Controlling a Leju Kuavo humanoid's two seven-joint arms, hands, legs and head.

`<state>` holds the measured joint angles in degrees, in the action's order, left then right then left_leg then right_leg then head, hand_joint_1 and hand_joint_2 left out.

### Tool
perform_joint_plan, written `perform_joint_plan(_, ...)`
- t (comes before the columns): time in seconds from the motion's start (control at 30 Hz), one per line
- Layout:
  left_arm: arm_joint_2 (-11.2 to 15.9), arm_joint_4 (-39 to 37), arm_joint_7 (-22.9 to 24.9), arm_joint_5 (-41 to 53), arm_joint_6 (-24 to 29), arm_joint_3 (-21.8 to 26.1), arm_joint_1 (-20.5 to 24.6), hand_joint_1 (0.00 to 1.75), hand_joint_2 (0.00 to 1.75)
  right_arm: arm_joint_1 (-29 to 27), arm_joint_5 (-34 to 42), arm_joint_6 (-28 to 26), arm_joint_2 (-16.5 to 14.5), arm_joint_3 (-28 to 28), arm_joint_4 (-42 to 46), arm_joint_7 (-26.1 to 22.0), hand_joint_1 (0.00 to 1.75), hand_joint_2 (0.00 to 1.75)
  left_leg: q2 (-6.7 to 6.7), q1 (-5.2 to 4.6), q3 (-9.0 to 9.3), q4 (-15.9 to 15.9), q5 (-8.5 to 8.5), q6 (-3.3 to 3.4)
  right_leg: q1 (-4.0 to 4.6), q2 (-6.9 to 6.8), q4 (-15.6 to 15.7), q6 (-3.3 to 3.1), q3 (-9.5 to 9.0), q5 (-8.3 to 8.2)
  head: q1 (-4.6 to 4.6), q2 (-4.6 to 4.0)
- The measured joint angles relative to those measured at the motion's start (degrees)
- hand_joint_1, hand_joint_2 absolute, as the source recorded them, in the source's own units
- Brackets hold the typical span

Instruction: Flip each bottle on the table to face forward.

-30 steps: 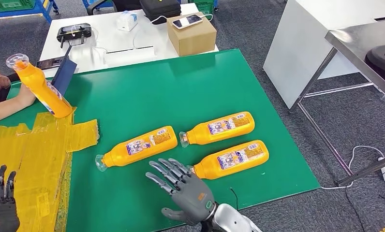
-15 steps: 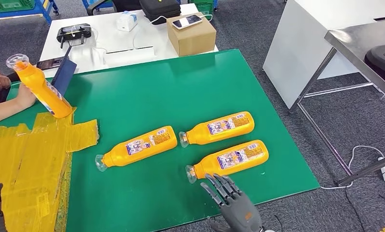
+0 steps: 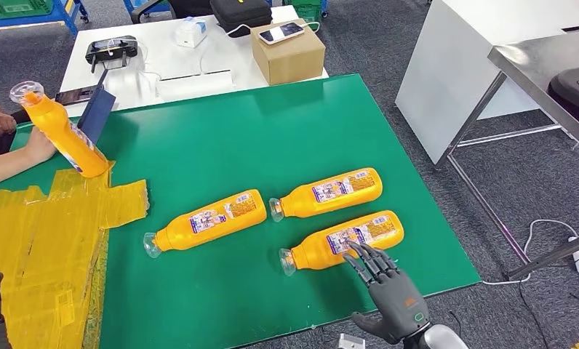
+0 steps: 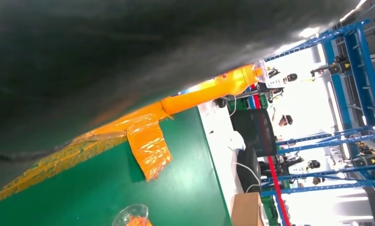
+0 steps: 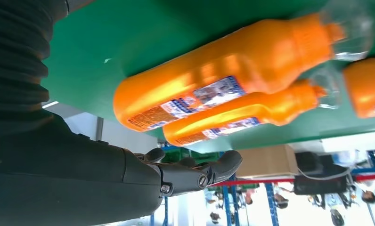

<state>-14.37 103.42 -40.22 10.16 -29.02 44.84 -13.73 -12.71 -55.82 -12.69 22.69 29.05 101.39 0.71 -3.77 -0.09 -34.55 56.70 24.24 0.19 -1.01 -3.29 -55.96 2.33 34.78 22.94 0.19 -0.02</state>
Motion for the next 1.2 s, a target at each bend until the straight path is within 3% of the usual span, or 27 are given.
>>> perform_joint_plan(0.37,0.61,-2.13,0.0,-0.3,1.59,-1.61,1.14,0.0,0.0,4.69,2.26,6.56,-0.64,-5.81,-6.19,-4.22,0.0,1.75,0.0,0.0,0.02,0.0,-0.02,0.01,0.0,0.0,0.0,0.0,-0.02,-0.01,0.0,0.0)
perform_joint_plan(1.2,2.98,-5.68,0.0,-1.33,3.11,-4.68,2.63,0.0,0.0,14.52,2.06,13.53,-2.22,-7.25,-14.91,-6.57,0.0,1.75,0.0,-0.01,0.01,0.01,-0.03,0.01,0.0,0.0,-0.01,0.01,-0.03,-0.02,0.0,0.0)
